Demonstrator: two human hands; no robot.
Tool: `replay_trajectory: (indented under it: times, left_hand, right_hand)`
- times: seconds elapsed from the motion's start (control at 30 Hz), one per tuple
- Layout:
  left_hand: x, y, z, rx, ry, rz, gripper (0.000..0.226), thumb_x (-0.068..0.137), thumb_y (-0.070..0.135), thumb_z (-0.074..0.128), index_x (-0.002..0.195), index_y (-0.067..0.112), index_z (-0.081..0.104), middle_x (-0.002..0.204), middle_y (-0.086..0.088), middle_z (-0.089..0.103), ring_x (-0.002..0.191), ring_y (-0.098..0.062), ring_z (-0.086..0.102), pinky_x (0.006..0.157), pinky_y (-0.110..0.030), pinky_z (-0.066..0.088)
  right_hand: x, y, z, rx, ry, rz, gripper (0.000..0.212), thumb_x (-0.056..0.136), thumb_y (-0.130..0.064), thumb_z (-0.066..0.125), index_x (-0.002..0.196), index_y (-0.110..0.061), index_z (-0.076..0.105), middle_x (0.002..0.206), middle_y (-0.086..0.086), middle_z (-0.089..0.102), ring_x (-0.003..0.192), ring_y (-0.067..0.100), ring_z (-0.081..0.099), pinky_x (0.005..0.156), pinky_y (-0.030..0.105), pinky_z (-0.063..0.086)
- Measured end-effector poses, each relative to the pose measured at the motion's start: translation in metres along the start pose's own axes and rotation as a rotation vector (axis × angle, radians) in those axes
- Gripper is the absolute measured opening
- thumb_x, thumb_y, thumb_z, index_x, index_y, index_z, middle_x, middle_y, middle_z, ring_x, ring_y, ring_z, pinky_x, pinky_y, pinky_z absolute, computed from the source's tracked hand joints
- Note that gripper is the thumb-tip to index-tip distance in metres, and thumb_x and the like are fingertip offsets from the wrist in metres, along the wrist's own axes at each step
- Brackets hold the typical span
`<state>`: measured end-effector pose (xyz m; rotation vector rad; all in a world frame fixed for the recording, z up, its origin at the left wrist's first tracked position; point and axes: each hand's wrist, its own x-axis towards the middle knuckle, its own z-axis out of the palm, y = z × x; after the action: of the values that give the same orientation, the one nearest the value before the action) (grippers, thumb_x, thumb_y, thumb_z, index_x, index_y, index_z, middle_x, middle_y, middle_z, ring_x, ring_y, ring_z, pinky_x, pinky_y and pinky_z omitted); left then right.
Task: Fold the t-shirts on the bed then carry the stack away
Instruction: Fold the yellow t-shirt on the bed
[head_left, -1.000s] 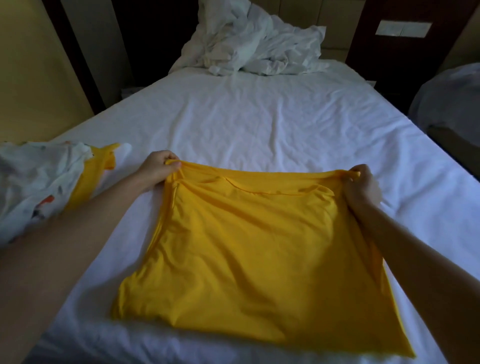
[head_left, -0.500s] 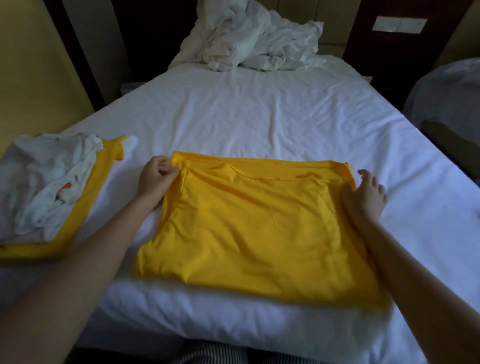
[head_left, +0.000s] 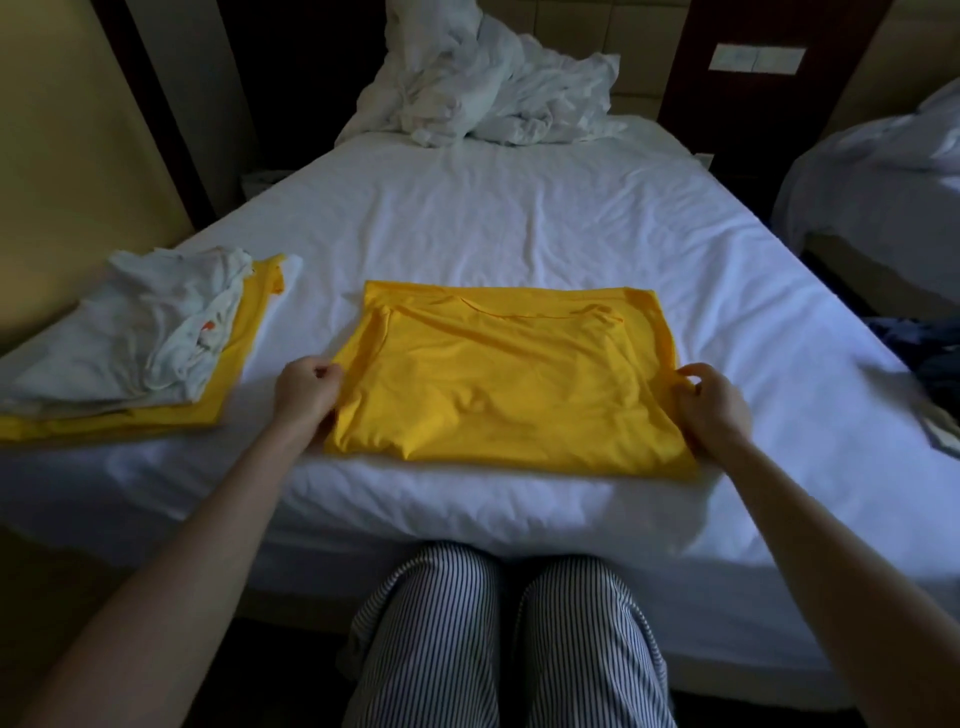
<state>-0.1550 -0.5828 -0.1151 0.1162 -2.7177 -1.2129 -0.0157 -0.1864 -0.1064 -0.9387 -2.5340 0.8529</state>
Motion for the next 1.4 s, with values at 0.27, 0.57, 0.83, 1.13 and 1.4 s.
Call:
replay_trajectory:
  times: [0.27,0.57,0.83,1.13,1.4]
  left_hand:
    - [-0.031,-0.006,-0.016,-0.129,-0.181,-0.135,0.037,0.091,0.035,0.058,0.068,0.006,0.057,0.077,-0.016,0.061,0.081,-0.028,0.059,0.069,-0.032,0.039]
    - [-0.052,-0.012,-0.035,-0.24,-0.074,-0.234,0.025,0.096,0.013,0.052,0.114,0.002,0.065,0.099,-0.009,0.053,0.073,-0.025,0.052,0.056,-0.031,0.045]
    - [-0.069,0.0,-0.033,-0.091,-0.191,-0.123,0.044,0.094,0.041,0.051,0.069,0.006,0.058,0.058,-0.012,0.054,0.053,-0.024,0.052,0.056,-0.029,0.039]
    - [-0.068,-0.009,-0.034,-0.14,-0.225,-0.118,0.03,0.094,0.024,0.054,0.11,0.0,0.061,0.057,-0.01,0.048,0.049,-0.019,0.045,0.036,-0.018,0.036]
    - [-0.074,-0.004,-0.035,-0.163,-0.244,-0.153,0.038,0.088,0.045,0.06,0.081,0.008,0.059,0.057,-0.008,0.049,0.049,-0.017,0.046,0.043,-0.023,0.037]
  right_hand:
    - [-0.055,0.008,-0.002,0.081,0.044,0.013,0.047,0.091,-0.031,0.056,0.13,-0.008,0.044,0.109,0.016,0.062,0.11,0.036,0.055,0.093,0.041,0.038]
    - [-0.066,0.016,-0.037,0.261,-0.077,0.088,0.04,0.079,0.001,0.048,0.112,-0.021,0.054,0.064,0.009,0.056,0.061,0.029,0.055,0.062,0.035,0.046]
    - [-0.07,0.02,-0.039,0.248,-0.146,-0.147,0.041,0.09,0.006,0.044,0.119,-0.02,0.057,0.072,0.009,0.051,0.051,0.019,0.056,0.046,0.018,0.045]
    - [-0.078,0.025,-0.043,-0.278,-0.191,-0.098,0.044,0.092,-0.054,0.042,0.09,-0.015,0.064,0.106,0.015,0.051,0.108,0.036,0.052,0.089,0.039,0.043]
    - [-0.09,0.034,-0.04,-0.094,-0.196,-0.105,0.052,0.079,-0.072,0.042,0.099,-0.03,0.065,0.119,0.003,0.051,0.122,0.03,0.038,0.099,0.041,0.028]
